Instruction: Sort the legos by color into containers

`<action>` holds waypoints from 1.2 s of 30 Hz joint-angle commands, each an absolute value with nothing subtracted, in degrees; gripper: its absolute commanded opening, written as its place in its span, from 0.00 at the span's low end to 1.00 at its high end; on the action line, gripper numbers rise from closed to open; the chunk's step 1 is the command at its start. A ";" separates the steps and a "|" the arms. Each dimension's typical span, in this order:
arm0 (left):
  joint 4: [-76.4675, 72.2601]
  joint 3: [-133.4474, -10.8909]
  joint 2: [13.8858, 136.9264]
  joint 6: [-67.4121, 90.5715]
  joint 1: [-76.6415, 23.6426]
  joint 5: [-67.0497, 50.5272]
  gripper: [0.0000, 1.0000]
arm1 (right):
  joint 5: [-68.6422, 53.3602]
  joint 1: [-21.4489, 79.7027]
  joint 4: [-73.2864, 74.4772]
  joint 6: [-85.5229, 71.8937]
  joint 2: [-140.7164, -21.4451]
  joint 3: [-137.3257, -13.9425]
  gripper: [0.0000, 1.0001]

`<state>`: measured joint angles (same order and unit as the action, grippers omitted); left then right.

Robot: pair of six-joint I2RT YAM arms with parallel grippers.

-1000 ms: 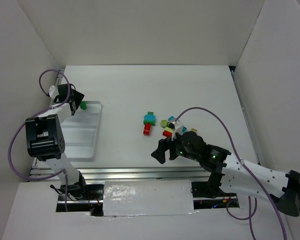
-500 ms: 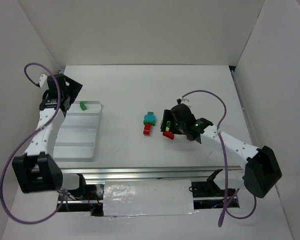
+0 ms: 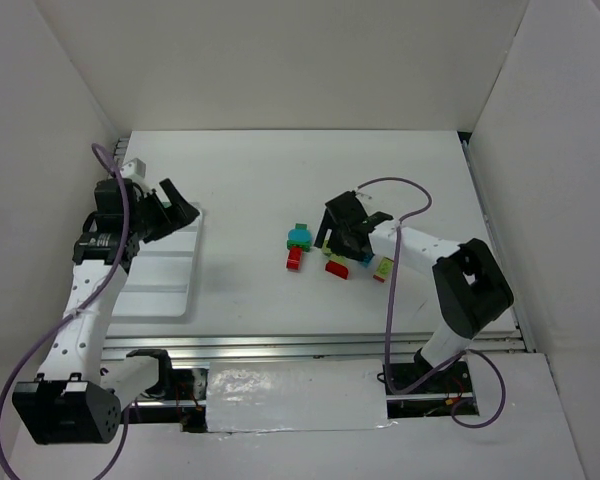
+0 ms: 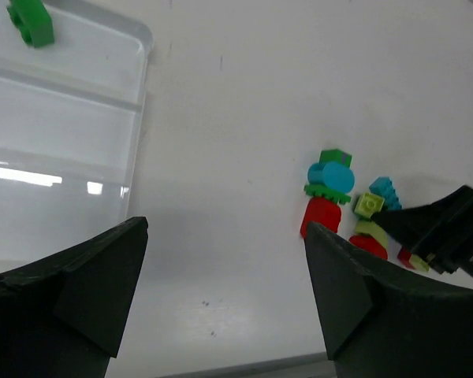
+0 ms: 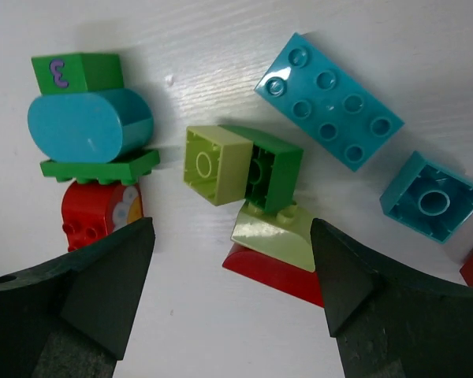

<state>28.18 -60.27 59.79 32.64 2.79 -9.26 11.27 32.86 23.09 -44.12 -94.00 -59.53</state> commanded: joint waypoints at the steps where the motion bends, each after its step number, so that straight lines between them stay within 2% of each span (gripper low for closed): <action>1: 27.00 -56.71 57.22 26.89 2.55 -15.28 0.94 | 14.49 32.61 18.64 -50.79 -93.69 -58.63 0.88; 5: 25.66 -56.43 56.95 26.46 2.37 -20.56 0.94 | 13.10 31.56 15.91 -52.64 -95.18 -58.09 0.88; 16: 26.28 -55.99 56.34 25.93 1.58 -20.12 0.94 | 11.52 29.09 14.94 -54.05 -101.16 -59.94 0.86; 23: 26.37 -56.07 56.78 25.84 1.41 -20.30 0.94 | 10.90 28.74 13.89 -52.74 -103.27 -60.29 0.80; 26: 26.54 -56.07 56.78 25.84 1.41 -19.95 0.94 | 10.46 28.65 13.45 -52.30 -102.66 -59.51 0.72; 27: 26.46 -56.07 56.78 25.93 1.32 -19.95 0.94 | 10.37 28.65 12.75 -52.21 -102.48 -59.24 0.66; 30: 26.72 -56.25 56.95 25.93 1.32 -19.78 0.94 | 10.11 28.74 11.87 -51.86 -101.43 -58.10 0.56; 31: 26.72 -56.25 57.13 25.93 1.32 -19.78 0.94 | 10.02 28.65 11.78 -51.77 -101.16 -57.75 0.55; 33: 26.72 -56.16 57.22 25.93 1.41 -19.78 0.94 | 9.58 28.74 11.25 -50.98 -101.08 -57.48 0.31; 34: 26.72 -56.25 57.30 25.93 1.32 -19.69 0.94 | 9.06 28.65 11.08 -50.80 -101.07 -57.39 0.25; 36: 26.98 -56.25 57.39 25.93 1.32 -19.43 0.94 | 8.88 28.57 10.90 -50.36 -100.99 -57.31 0.23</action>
